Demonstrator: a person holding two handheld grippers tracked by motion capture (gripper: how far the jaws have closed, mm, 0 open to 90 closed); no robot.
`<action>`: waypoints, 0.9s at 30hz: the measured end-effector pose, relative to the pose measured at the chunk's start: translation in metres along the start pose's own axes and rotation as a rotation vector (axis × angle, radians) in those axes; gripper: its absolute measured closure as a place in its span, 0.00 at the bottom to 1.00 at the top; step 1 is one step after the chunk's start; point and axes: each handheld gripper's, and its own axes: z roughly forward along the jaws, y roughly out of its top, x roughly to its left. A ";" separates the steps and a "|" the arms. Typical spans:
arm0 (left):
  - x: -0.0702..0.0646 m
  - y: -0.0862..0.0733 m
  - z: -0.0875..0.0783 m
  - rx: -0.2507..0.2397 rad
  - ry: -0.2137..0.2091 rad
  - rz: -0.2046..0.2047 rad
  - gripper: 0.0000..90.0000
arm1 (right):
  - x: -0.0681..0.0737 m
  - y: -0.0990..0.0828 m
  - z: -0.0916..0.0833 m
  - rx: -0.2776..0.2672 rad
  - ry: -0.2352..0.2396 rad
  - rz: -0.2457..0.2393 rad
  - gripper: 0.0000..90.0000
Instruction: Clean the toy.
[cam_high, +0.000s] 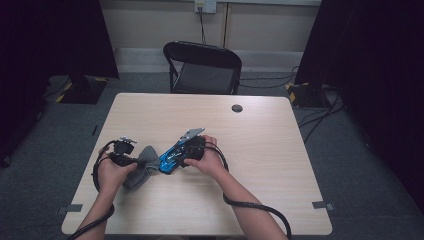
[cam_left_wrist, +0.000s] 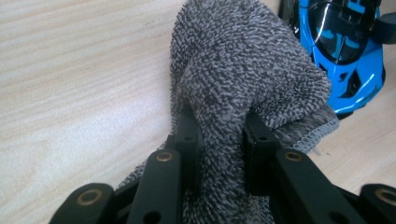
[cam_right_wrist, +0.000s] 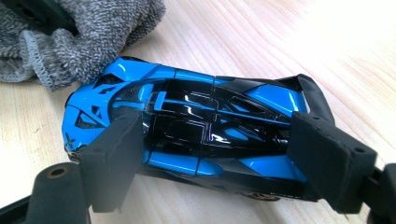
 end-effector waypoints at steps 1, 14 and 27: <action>0.000 0.001 0.000 -0.006 0.007 -0.005 0.80 | 0.000 0.000 0.000 -0.001 0.000 0.000 0.21; 0.014 0.023 -0.005 -0.075 0.074 -0.106 0.81 | 0.000 0.000 0.000 -0.004 -0.001 0.000 0.21; 0.007 0.073 0.023 -0.093 0.050 -0.095 0.80 | -0.002 -0.001 -0.001 -0.003 0.007 -0.004 0.22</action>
